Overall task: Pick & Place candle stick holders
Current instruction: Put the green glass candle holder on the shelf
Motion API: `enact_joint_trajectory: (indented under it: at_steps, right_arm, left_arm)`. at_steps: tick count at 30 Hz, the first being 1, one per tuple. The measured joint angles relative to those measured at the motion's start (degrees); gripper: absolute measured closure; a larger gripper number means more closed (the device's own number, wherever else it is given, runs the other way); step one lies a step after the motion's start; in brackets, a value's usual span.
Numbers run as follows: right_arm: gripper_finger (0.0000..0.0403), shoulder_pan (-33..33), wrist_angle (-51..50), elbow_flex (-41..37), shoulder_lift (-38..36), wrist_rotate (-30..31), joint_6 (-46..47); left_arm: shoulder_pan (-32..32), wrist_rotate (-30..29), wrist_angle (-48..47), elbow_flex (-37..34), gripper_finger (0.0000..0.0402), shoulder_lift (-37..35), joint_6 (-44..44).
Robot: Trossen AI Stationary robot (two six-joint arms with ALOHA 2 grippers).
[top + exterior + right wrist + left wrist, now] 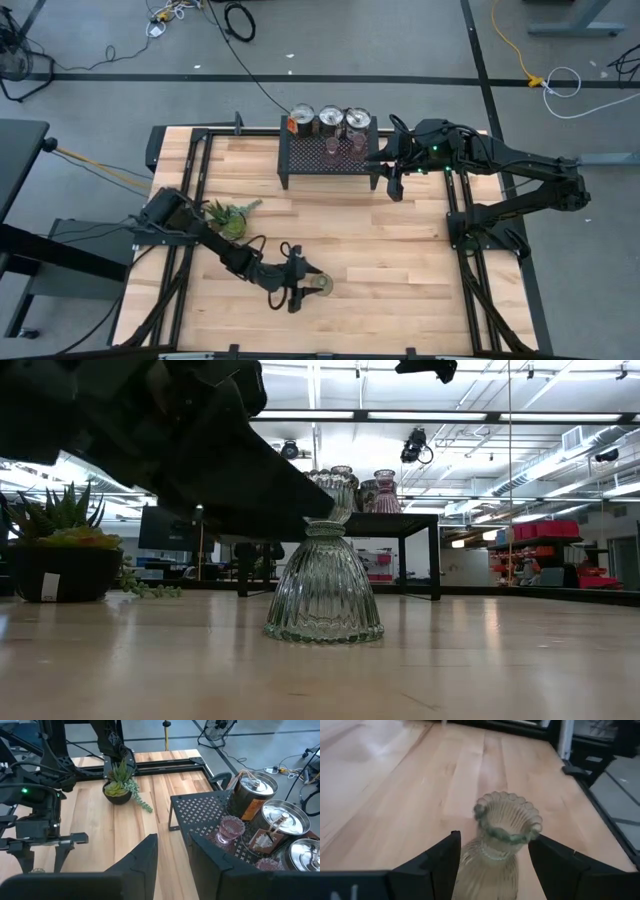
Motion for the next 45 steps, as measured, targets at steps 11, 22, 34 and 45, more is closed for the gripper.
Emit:
enact_joint_trajectory:
  at_steps: [11, 22, 34, 45]
  right_arm:
    - [0.0295, -0.02, -0.72, 0.0, 0.0, -0.02, 0.0]
    - [0.0295, 0.0, -1.18, 0.0, 0.01, -0.02, 0.0]
    - [0.0295, -0.01, -1.17, 0.0, 0.01, -0.04, -0.02]
    - [0.0295, 0.0, -1.44, 0.0, 0.02, -0.04, -0.15]
  left_arm:
    - [2.19, 2.49, 1.9, 1.85, 0.0179, 0.9, 2.38]
    - [3.89, 4.25, 0.66, 2.27, 0.026, 0.88, 2.46]
    - [7.06, 4.0, 1.26, 2.18, 0.026, -4.33, 6.96]
    - [11.06, -4.0, -26.27, 2.21, 0.026, -29.27, 15.15]
